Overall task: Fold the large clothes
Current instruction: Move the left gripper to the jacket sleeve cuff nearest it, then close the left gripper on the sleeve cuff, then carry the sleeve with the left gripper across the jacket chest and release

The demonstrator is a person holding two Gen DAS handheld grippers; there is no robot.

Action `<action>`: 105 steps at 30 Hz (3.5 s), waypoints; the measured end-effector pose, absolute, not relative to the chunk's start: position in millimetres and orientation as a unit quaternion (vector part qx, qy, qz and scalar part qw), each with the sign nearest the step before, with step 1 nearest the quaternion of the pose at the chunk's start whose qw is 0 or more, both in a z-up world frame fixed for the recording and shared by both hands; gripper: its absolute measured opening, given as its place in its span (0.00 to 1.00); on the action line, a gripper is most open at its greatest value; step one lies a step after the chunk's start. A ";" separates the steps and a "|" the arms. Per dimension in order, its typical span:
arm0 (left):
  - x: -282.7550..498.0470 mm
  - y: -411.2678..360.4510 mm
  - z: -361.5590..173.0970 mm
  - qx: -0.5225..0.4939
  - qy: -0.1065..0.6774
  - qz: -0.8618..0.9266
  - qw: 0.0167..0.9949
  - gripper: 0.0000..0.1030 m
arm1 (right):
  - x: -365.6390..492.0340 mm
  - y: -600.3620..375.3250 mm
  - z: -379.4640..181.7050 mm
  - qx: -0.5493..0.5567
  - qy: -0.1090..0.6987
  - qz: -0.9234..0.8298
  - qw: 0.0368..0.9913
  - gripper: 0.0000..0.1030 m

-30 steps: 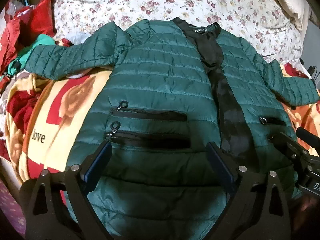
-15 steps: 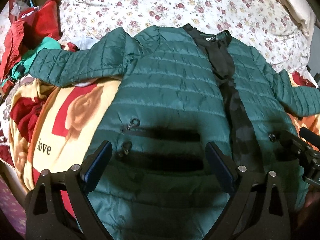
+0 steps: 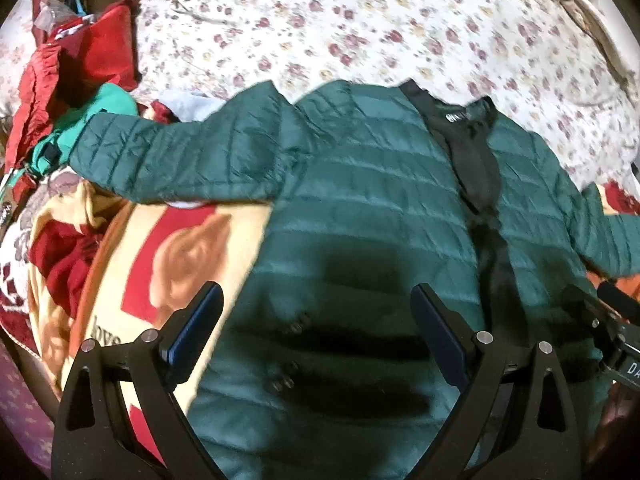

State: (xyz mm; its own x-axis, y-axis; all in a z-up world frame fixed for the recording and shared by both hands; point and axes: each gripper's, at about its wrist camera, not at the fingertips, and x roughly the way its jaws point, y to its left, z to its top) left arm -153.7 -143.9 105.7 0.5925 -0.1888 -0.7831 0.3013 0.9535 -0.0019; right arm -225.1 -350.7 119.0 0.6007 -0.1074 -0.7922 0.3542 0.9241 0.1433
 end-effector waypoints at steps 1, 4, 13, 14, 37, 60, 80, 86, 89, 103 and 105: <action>-148.7 -141.7 106.9 0.064 0.429 -0.134 0.891 0.92 | -221.1 -351.4 118.3 0.143 0.427 -0.131 0.883 1.00; -133.4 -134.2 109.7 0.060 0.425 -0.119 0.895 0.92 | -208.8 -354.4 116.4 0.140 0.429 -0.132 0.882 1.00; -87.8 -107.6 115.8 0.053 0.416 -0.074 0.905 0.92 | -180.2 -365.1 109.6 0.150 0.440 -0.129 0.876 1.00; -82.5 -104.2 116.1 0.055 0.416 -0.068 0.905 0.92 | -178.8 -364.9 108.9 0.150 0.440 -0.128 0.876 1.00; 23.4 16.5 103.2 0.002 0.410 0.067 0.910 0.92 | -142.0 -361.0 87.4 0.148 0.467 -0.114 0.864 1.00; 134.9 117.1 67.2 -0.070 0.414 0.151 0.895 0.31 | -136.8 -350.2 65.4 0.172 0.500 -0.088 0.844 1.00; 12.6 25.5 142.2 -0.051 0.351 0.011 0.935 0.10 | -165.1 -352.0 83.6 0.184 0.480 -0.084 0.854 1.00; -16.2 -16.2 153.7 -0.026 0.351 -0.028 0.936 0.10 | -178.7 -373.1 83.7 0.180 0.476 -0.111 0.854 1.00; -29.1 -38.1 160.2 -0.020 0.348 -0.049 0.936 0.10 | -185.7 -386.9 83.6 0.187 0.474 -0.124 0.851 1.00; -69.1 -149.7 169.4 0.027 0.347 -0.139 0.927 0.10 | -215.7 -408.8 83.7 0.205 0.463 -0.139 0.851 1.00; -72.4 -165.7 169.9 0.038 0.346 -0.147 0.926 0.10 | -217.7 -412.3 83.2 0.206 0.463 -0.144 0.850 1.00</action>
